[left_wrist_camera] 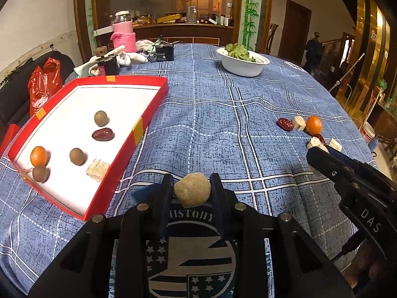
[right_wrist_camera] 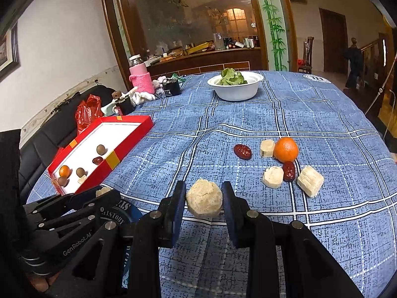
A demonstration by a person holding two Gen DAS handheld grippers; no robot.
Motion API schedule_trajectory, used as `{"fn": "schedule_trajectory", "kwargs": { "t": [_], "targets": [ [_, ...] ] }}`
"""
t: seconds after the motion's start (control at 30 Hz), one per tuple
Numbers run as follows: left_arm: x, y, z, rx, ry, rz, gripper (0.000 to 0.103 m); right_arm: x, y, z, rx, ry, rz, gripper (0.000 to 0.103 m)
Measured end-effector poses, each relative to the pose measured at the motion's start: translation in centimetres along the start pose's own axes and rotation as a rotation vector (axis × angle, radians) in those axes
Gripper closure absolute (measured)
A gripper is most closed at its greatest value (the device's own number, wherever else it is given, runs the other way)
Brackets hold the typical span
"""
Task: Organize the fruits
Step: 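Lift both beige lumpy balls and carry them toward the tray, then bring both held beige balls over the red-rimmed tray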
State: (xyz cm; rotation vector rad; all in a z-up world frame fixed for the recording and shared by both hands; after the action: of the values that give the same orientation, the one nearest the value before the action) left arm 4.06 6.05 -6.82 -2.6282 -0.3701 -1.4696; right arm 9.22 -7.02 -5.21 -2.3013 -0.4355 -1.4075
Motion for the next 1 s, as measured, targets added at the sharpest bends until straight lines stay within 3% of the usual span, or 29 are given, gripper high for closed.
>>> {"fn": "schedule_trajectory", "kwargs": {
  "t": [0.43,1.0],
  "targets": [
    [0.6,0.1,-0.8,0.035,0.056,0.023,0.076,0.0,-0.1,0.0,0.0,0.004,-0.005,0.073],
    [0.8,-0.3,-1.0,0.043,0.068,-0.003,0.076,-0.3,0.1,0.3,-0.019,-0.012,-0.017,0.073]
  ]
}}
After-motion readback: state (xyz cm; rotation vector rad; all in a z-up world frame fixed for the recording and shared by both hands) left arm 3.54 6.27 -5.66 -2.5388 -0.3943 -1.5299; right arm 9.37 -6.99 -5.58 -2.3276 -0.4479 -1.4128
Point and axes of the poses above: each gripper's, at about its wrist camera, not at the fingertips, and z roughly the way its jaws point, y to its right, x to its top, the point moved 6 cm from there along z, roughly the way its jaws point, and after that the axes turned 14 degrees about y, right-handed, at the moved point
